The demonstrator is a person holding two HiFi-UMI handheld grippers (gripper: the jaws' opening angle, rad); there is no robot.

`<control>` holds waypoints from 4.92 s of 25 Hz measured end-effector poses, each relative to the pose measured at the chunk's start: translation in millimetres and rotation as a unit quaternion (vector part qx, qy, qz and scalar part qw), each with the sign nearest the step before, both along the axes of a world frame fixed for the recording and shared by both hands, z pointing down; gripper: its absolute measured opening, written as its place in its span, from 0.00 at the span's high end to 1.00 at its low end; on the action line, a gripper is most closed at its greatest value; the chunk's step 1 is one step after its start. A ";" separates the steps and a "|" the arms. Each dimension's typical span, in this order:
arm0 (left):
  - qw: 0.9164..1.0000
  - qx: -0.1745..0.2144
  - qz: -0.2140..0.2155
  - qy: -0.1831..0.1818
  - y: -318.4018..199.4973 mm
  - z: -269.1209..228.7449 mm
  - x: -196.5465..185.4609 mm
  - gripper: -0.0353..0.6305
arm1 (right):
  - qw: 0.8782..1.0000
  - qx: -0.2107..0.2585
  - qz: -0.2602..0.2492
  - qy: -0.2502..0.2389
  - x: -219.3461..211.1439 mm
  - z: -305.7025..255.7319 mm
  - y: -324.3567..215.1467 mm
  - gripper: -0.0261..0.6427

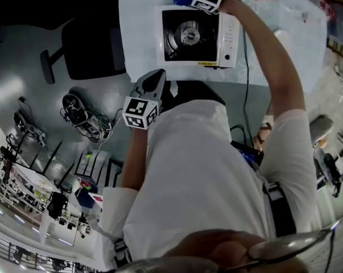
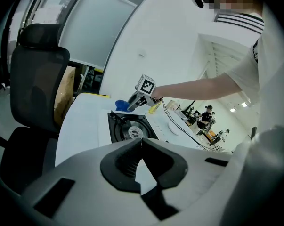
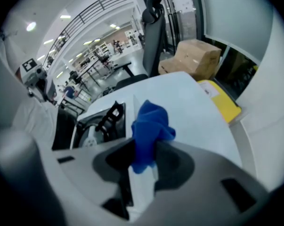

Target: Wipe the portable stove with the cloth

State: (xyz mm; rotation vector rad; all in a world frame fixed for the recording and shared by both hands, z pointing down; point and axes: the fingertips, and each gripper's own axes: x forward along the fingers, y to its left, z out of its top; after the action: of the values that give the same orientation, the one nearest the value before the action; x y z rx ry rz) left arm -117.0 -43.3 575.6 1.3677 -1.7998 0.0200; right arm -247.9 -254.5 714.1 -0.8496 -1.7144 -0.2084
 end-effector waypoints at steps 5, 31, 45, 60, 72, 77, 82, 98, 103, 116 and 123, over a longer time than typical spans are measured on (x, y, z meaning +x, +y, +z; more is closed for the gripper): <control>1.000 -0.001 0.021 -0.004 -8.8 -7.0 5.9 0.89 | 1.000 -0.005 0.021 0.000 15.6 -1.3 -18.7 0.76; 0.996 0.006 0.091 -0.002 -52.0 -11.5 33.3 0.89 | 0.991 0.051 0.126 0.018 110.8 -3.1 -129.6 0.76; 0.987 0.014 0.159 -0.007 -98.5 -20.7 51.5 0.89 | 0.979 0.044 0.198 0.002 144.5 -14.8 -138.0 0.76; 0.985 0.006 0.171 0.002 -96.2 -24.5 57.9 0.89 | 0.940 0.128 0.308 -0.069 180.8 -20.0 -185.2 0.76; 0.976 -0.012 0.218 0.018 -62.0 -7.4 79.6 0.89 | 0.938 0.111 0.321 -0.074 212.2 5.5 -130.2 0.76; 0.974 -0.010 0.227 0.019 -40.9 -4.1 92.1 0.89 | 0.937 0.129 0.316 -0.069 234.0 3.4 -121.3 0.76; 0.973 -0.008 0.227 0.023 -28.1 0.9 102.7 0.89 | 0.938 0.121 0.319 -0.067 252.9 7.8 -104.3 0.76; 0.971 -0.003 0.237 0.013 -12.8 -0.5 118.7 0.89 | 0.939 0.118 0.311 -0.088 296.1 4.2 -66.4 0.76; 0.970 -0.003 0.244 0.012 -10.4 -4.1 124.2 0.89 | 0.941 0.116 0.306 -0.088 308.7 1.1 -55.4 0.76; 0.967 0.011 0.254 0.009 -0.1 -10.5 141.3 0.89 | 0.943 0.115 0.304 -0.070 343.4 0.8 -26.2 0.76; 0.968 0.021 0.251 0.007 9.7 -18.3 147.9 0.89 | 0.941 0.122 0.312 -0.054 364.1 -2.2 -12.6 0.76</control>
State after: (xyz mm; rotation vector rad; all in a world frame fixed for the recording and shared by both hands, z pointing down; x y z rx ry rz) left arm 30.9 -33.5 557.3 1.8156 -1.4061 0.2408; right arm 116.2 -267.1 711.9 -0.0896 -1.9264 -0.0346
